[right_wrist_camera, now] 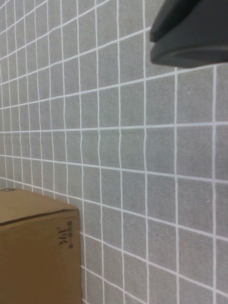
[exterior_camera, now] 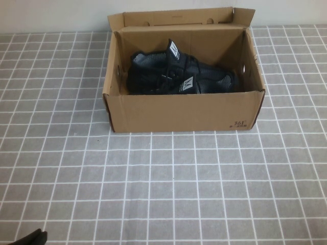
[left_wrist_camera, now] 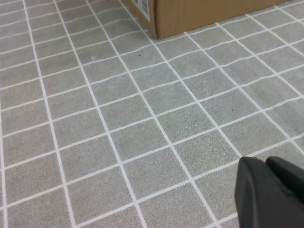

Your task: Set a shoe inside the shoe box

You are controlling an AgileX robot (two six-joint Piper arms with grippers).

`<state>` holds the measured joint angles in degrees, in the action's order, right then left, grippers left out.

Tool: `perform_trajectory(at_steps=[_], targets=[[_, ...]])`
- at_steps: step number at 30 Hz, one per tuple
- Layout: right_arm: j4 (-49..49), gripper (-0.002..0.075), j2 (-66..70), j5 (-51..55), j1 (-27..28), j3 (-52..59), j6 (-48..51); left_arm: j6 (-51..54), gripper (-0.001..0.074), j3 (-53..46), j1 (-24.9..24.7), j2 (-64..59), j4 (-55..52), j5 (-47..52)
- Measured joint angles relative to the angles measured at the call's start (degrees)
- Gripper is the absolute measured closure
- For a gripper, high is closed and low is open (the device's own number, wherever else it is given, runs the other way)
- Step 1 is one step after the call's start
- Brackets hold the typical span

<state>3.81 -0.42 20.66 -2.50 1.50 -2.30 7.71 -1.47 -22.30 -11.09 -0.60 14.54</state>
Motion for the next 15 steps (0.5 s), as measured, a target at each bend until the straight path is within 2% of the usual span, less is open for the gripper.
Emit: perform_trajectory(at_steps=[9,15], targets=[[0.0,0.0742,0.0,0.1,0.0,0.0,0.0,0.0,0.0735,0.0,0.7,0.1,0.6,-2.2],[0.0,0.0742,0.0,0.1,0.0,0.0,0.0,-3.0,0.0735,0.0,10.0,4.5,4.3,-10.7]])
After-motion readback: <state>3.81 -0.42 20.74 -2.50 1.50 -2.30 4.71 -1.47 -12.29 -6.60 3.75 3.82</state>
